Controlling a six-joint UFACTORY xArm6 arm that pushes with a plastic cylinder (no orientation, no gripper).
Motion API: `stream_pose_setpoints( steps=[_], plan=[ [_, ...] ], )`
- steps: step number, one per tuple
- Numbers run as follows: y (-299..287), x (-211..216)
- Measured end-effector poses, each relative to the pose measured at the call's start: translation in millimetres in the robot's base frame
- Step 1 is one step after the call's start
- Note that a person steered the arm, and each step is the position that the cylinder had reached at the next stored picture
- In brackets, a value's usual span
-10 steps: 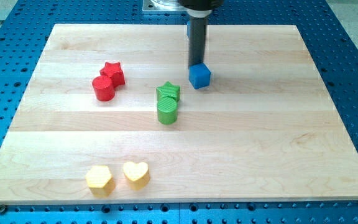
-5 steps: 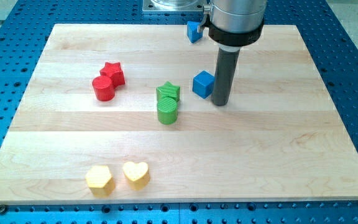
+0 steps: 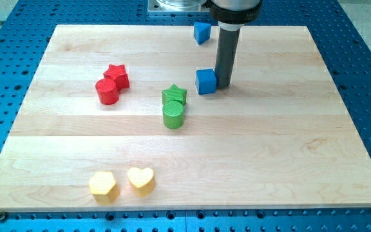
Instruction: Move the blue cube closer to the green star
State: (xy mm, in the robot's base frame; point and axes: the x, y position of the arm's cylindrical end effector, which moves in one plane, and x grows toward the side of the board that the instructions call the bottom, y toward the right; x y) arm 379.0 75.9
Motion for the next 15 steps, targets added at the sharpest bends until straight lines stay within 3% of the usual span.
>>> stream_pose_setpoints(
  steps=[8,13,15],
  plan=[
    [-39.2,26.8],
    [-34.0,-18.0],
    [-60.8,-17.9]
  ],
)
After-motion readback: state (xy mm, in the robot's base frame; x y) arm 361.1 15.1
